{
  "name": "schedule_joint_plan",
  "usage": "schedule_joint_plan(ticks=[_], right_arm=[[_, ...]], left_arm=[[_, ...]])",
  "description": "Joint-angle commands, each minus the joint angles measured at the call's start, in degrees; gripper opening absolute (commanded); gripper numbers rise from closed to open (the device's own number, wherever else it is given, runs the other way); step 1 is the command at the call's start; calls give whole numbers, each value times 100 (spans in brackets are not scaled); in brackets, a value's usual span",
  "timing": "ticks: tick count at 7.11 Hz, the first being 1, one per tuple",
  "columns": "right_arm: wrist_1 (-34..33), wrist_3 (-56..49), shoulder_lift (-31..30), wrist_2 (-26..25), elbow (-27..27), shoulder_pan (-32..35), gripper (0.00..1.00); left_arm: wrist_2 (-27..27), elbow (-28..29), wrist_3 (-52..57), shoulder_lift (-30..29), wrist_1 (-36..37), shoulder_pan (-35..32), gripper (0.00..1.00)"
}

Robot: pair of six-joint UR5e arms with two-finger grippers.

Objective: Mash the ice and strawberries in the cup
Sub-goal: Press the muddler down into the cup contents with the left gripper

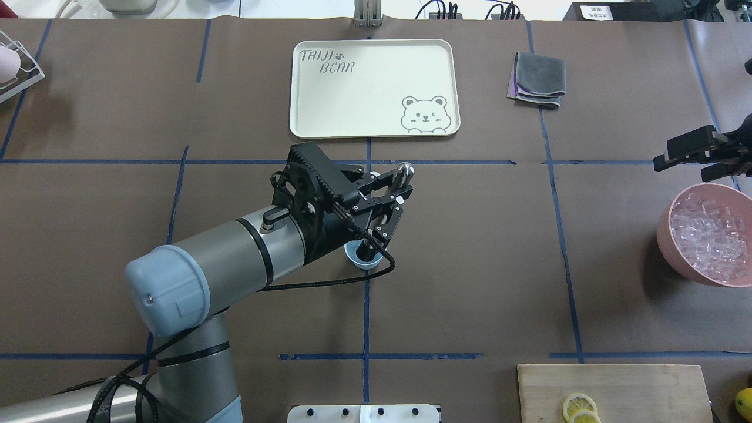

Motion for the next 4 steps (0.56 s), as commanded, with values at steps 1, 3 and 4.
schedule_joint_plan(ticks=[1,3,4], right_arm=[[-5,0,1,-2,11,3,99],[-5,0,1,-2,2,3,99],[-5,0,10,-2,-7,3,99]], left_arm=[[303,361,387,12,-817,57,3],[594,659,459,21,-1152,127,4],[594,704,459,29,-1154,136,4]])
